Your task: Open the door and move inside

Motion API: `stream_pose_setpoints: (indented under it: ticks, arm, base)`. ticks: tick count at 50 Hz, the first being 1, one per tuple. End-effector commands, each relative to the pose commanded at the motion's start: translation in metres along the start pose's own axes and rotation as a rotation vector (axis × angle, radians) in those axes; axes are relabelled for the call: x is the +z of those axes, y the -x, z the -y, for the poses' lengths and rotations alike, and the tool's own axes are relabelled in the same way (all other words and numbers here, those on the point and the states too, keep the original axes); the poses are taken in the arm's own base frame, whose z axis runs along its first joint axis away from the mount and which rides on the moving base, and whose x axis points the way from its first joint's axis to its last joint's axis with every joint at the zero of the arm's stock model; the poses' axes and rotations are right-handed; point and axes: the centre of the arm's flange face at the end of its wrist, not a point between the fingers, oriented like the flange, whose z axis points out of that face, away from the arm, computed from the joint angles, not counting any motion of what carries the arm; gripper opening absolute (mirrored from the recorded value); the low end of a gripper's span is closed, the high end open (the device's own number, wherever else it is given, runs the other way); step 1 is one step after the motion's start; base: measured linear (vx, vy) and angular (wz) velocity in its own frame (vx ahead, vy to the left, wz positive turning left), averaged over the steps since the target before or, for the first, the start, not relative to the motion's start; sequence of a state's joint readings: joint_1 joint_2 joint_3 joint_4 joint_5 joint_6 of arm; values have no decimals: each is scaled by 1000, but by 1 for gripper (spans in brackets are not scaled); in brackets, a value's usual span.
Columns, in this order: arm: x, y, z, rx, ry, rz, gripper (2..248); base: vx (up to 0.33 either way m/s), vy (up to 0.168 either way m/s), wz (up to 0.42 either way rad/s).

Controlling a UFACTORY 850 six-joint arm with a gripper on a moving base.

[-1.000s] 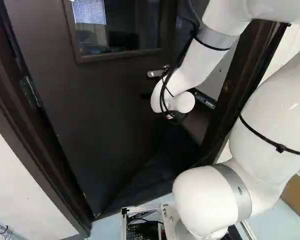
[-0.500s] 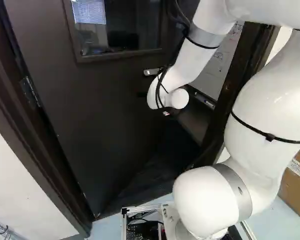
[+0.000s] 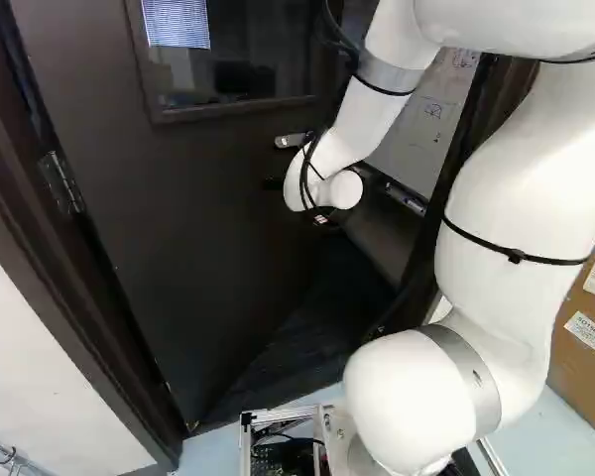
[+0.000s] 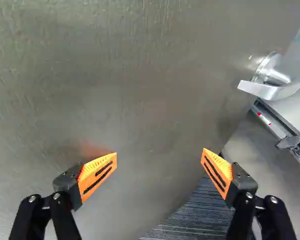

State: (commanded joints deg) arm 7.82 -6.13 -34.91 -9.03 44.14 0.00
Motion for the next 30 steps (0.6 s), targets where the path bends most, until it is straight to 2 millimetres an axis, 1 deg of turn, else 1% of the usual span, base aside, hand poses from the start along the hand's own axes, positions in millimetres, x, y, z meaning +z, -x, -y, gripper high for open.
stream_pose_setpoints:
  ticks: [30]
  arm:
    - [35,-11,18,-43,-68,-12,247]
  base:
    - [0,0,0]
